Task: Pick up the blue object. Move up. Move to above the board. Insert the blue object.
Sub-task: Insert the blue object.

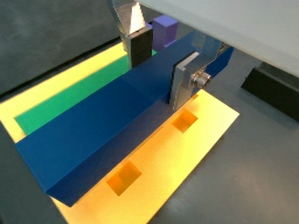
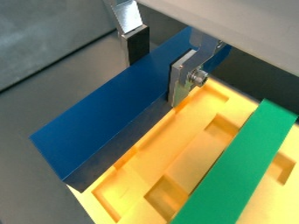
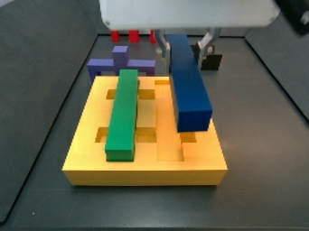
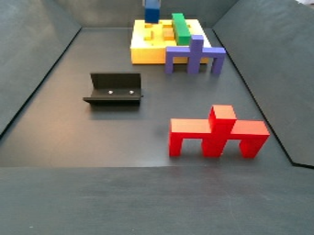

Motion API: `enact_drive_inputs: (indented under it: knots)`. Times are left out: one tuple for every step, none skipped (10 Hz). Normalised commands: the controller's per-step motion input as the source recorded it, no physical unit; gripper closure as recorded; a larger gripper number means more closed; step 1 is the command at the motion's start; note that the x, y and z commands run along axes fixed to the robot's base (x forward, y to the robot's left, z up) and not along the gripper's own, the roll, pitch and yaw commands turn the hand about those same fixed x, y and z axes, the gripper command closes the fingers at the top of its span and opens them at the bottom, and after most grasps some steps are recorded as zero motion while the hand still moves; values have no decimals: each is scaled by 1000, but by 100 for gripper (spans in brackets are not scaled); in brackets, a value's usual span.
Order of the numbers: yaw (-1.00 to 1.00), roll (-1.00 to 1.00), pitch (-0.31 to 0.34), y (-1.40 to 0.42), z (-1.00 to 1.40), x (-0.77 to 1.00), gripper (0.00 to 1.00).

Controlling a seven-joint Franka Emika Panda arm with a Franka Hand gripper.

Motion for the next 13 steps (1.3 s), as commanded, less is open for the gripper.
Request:
enact_drive_inputs:
  knots:
    - [0,97,-27,54,-857,-74,100]
    - [14,0,-59,103,-746,-114,100]
    - [57,-51,-47,89,-520,-43,100]
    - [63,-184,-36,74,-509,0,100]
    - [0,-190,-31,0,-369,0,100]
    - [0,-84,-19,-23,-240,-31,100]
    - [0,36,0,-114,-100,-94,100]
    - [0,101,0,-63,-40,-111,100]
    - [-34,123,0,-80,-17,-160,100]
    - [-77,119,0,-51,-31,-206,100]
    - [-94,127,0,-71,-46,-229,100]
    - [-160,43,0,-117,-129,-157,100]
    - [-289,64,0,-100,-166,-66,100]
